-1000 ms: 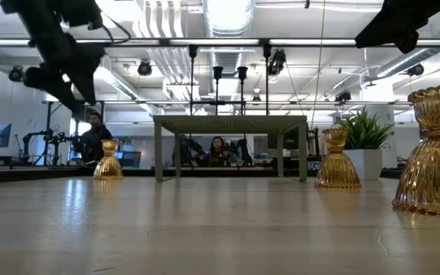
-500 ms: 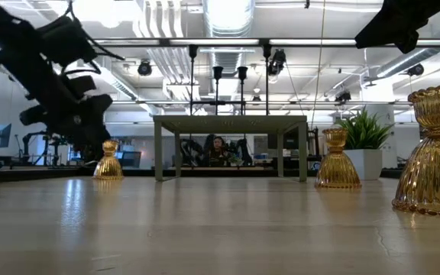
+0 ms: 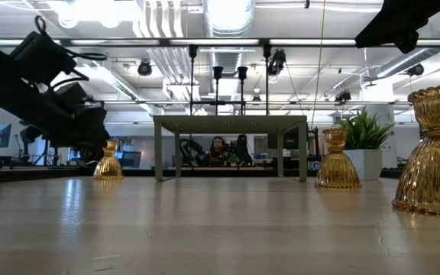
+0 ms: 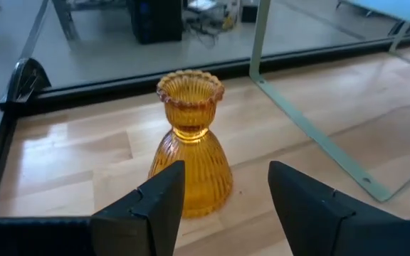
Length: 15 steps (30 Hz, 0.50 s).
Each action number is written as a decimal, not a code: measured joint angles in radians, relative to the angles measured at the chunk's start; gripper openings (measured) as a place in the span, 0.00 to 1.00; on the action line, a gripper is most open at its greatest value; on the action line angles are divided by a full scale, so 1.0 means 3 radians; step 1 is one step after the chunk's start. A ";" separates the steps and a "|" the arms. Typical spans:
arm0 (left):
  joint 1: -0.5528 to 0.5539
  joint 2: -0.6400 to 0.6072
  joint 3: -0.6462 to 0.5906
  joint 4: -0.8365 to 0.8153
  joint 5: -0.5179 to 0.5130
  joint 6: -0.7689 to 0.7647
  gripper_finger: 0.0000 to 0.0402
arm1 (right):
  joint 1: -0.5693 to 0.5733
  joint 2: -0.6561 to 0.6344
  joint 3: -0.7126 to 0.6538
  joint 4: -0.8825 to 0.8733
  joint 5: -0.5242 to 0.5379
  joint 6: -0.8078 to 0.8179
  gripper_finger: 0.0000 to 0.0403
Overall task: Pick & Place candle stick holders
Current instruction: Put the top orange candle holder on the shelf in front of the black candle holder
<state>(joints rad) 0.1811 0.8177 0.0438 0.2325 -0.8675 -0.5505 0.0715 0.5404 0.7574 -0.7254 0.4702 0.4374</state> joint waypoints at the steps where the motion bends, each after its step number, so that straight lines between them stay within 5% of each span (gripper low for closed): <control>1: 0.0001 0.0000 -0.0046 0.0106 -0.0003 0.0058 0.51 | 0.0000 0.0000 0.0000 0.0000 0.0000 0.0000 0.17; 15: 0.0366 0.0158 -0.0118 0.0397 0.0080 0.0164 0.52 | 0.0000 -0.0001 0.0000 0.0000 0.0000 0.0001 0.22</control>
<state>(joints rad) 0.2908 0.8651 0.0083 0.3515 -0.8435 -0.5013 0.0716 0.5400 0.7574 -0.7254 0.4702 0.4377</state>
